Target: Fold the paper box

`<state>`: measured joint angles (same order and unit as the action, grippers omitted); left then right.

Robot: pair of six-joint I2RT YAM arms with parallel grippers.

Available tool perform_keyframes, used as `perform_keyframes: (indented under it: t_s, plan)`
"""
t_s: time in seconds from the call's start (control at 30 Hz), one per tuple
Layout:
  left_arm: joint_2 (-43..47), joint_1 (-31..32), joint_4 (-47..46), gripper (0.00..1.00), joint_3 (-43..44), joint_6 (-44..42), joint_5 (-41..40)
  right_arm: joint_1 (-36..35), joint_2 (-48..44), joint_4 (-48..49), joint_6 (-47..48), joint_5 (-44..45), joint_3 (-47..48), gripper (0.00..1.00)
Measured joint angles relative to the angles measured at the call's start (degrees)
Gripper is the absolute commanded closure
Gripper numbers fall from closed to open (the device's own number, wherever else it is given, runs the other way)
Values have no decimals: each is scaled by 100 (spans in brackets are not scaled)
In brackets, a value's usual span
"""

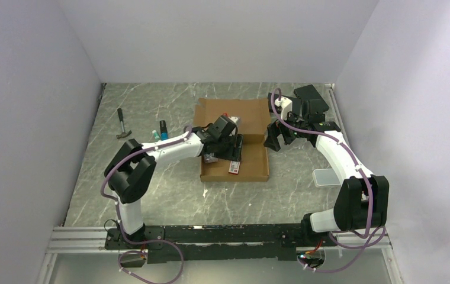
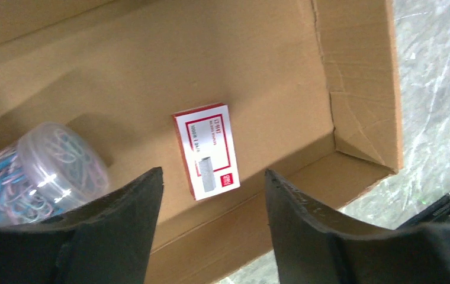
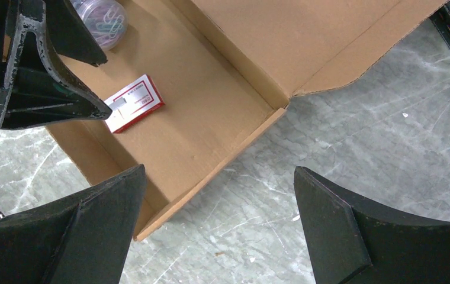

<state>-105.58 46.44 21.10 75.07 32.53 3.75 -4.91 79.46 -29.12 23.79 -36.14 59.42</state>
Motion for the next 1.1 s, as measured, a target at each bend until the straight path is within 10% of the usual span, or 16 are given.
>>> perform_keyframes:
  t_s: [0.3, 0.73, 1.1]
  plan:
    - [721, -197, 201, 24, -247, -273, -468, 0, 0, -2, 11, 0, 0, 0]
    - [2876, -2500, 79, 0, -1624, -341, -566, 133, -68, 0, 81, -48, -2, 0]
    - [2282, -3434, 278, 0, -1351, -407, -654, 299, -903, 138, 79, -179, -120, 0]
